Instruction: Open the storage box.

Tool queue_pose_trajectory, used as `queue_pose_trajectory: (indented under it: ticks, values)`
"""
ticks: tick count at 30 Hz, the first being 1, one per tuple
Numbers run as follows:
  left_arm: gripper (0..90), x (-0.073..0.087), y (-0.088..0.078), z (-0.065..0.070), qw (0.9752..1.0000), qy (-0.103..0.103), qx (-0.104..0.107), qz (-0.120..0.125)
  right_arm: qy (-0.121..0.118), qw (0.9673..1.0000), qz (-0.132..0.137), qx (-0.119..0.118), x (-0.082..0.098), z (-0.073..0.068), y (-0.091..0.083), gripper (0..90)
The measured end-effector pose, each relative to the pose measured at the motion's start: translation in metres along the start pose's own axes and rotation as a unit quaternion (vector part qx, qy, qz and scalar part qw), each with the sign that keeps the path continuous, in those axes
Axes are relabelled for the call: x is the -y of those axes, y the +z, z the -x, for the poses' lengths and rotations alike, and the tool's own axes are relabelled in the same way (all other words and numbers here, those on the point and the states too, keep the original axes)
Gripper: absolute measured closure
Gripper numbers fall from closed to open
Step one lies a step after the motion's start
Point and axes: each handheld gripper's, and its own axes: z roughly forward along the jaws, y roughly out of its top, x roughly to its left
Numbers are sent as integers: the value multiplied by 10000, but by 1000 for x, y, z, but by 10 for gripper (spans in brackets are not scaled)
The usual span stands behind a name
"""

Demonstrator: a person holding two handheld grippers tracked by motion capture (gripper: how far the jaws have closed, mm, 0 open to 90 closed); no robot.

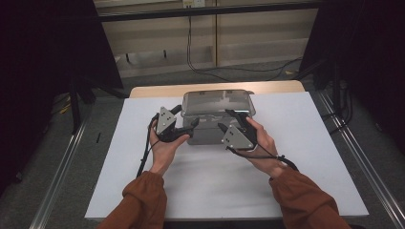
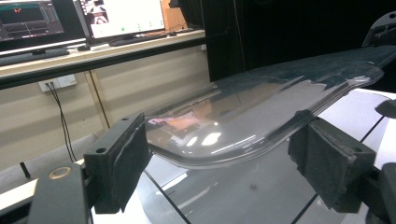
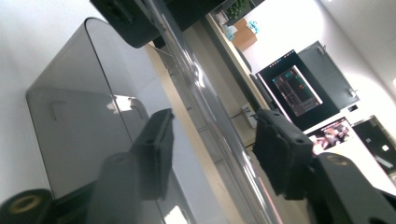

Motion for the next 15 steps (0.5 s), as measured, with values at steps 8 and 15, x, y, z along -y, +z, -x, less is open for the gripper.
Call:
queue_pose_trajectory:
  ticks: [8, 15]
  values:
    - [192, 0, -1, 1, 10000, 8, -39, -58, 511, 9987, 17, 57, 11, 5, 0, 233]
    - [193, 0, 0, 1, 10000, -26, -9, -10, 1146, 9934, -104, 2, 33, 10, -11, 208]
